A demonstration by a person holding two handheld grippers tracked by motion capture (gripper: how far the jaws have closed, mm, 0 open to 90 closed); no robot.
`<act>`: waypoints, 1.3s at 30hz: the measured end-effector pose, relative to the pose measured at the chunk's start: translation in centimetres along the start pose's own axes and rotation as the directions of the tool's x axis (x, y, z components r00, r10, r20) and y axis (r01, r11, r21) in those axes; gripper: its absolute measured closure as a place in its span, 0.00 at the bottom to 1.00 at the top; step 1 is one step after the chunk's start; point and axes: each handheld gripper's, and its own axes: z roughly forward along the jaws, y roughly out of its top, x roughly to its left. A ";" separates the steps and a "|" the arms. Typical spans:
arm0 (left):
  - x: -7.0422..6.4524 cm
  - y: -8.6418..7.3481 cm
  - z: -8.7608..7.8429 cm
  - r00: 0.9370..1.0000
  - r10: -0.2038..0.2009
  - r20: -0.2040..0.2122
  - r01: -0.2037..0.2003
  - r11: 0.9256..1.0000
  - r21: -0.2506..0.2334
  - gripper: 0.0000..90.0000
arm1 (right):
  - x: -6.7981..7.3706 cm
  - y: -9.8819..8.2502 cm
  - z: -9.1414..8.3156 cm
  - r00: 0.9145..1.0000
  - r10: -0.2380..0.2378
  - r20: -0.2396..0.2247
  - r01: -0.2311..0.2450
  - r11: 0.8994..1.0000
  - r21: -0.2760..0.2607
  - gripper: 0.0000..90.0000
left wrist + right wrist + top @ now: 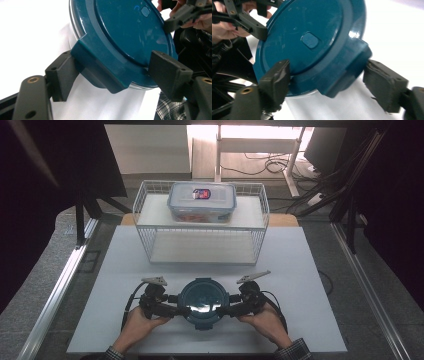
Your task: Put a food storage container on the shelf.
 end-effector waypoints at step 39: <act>-0.2 -1.1 -1.3 0.999 0.028 0.037 -0.024 0.994 -0.107 0.51 | -2.0 -0.9 -1.6 0.972 0.173 -0.162 -0.180 0.983 -0.031 0.57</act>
